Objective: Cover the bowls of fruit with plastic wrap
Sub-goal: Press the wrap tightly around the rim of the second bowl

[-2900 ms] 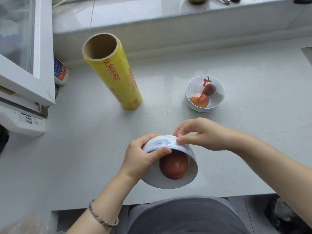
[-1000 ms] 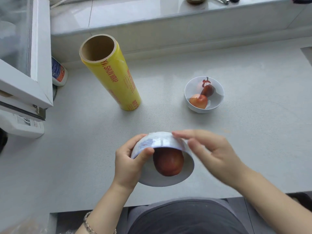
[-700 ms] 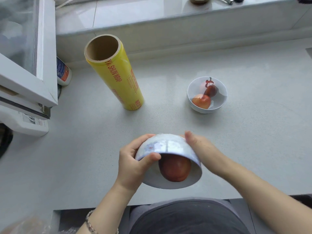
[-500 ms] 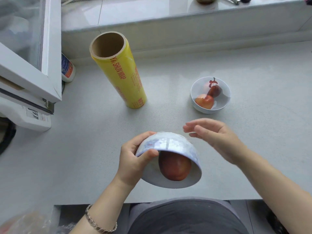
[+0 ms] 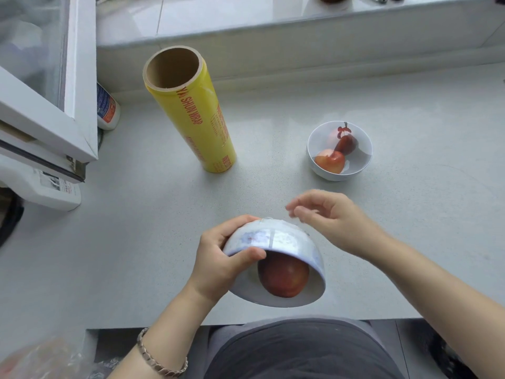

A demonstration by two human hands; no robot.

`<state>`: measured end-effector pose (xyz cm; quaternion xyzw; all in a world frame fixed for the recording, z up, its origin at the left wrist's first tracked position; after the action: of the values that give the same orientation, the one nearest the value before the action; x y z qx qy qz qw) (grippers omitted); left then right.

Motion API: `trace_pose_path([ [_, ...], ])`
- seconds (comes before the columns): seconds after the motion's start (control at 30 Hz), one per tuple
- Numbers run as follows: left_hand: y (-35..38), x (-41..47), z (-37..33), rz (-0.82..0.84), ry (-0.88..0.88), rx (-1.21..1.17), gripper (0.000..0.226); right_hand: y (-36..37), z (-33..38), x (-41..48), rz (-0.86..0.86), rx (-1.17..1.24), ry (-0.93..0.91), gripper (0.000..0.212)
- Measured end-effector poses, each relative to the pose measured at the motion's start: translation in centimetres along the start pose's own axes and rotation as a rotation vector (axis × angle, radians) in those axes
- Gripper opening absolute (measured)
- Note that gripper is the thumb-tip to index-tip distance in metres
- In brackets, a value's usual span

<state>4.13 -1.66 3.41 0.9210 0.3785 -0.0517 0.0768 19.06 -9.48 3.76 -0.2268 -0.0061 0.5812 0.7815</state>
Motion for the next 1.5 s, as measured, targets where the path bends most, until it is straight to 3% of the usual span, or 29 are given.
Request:
trace_pose_path([
  [0.07, 0.0, 0.0, 0.1, -0.002, 0.000, 0.036, 0.040, -0.1, 1.8, -0.8, -0.057, 0.006, -0.151, 0.014],
  [0.2, -0.3, 0.1, 0.3, -0.013, 0.003, 0.084, 0.061, 2.3, 3.2, -2.1, 0.087, -0.087, -0.329, 0.033],
  [0.27, -0.4, 0.2, 0.4, -0.017, 0.001, 0.104, 0.064, 3.0, 1.8, -1.7, 0.118, -0.074, -0.250, 0.031],
  [0.33, -0.2, 0.2, 0.4, 0.003, 0.010, 0.118, 0.050, 3.5, 0.3, -1.6, 0.170, 0.085, -0.110, 0.034],
  [0.43, -0.7, 0.4, 0.8, -0.055, -0.022, 0.101, 0.043, 3.3, -2.3, -1.5, 0.182, 0.196, 0.047, 0.073],
  [0.53, -1.7, 1.1, 2.1, -0.215, -0.125, 0.034, 0.039, 2.6, -4.2, -1.5, 0.175, 0.305, 0.185, 0.092],
  [0.6, -2.8, 1.5, 4.0, -0.359, -0.246, -0.014, 0.057, 2.4, -5.0, -2.0, 0.187, 0.411, 0.276, 0.081],
  [0.67, -3.3, 1.4, 5.8, -0.472, -0.454, -0.121, 0.078, 2.5, -5.4, -2.6, 0.199, 0.446, 0.334, 0.052],
  [0.8, -2.9, 2.4, 7.3, -0.498, -0.658, -0.247, 0.067, 2.8, -6.1, -2.7, 0.135, 0.500, 0.364, 0.038],
  [1.0, -1.7, 6.2, 8.0, -0.303, -0.723, -0.223, 0.081, 2.5, -7.9, -1.3, -0.091, 0.591, 0.414, 0.034],
  [1.23, -2.4, 8.9, 7.0, -0.273, -0.573, 0.085, 0.037, 2.0, -9.8, 1.7, -0.359, 0.714, 0.462, 0.036],
  [1.33, -3.6, 8.1, 7.4, -0.264, -0.598, 0.151, 0.024, 1.4, -9.8, 4.7, -0.437, 0.697, 0.450, 0.040],
  [1.5, -4.7, 6.8, 7.8, -0.226, -0.590, 0.237, 0.020, 1.9, -10.6, 8.9, -0.516, 0.725, 0.491, 0.047],
])
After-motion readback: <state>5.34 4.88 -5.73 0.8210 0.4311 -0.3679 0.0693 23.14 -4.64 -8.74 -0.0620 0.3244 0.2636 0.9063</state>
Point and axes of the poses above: each hand's wrist, its own x-axis towards the middle knuckle, its own y-axis out of the palm, z = x × y, the point moved 7 cm from there along x, towards the middle knuckle, and after that the axes turned 9 degrees about -x, right-handed, at the moved point
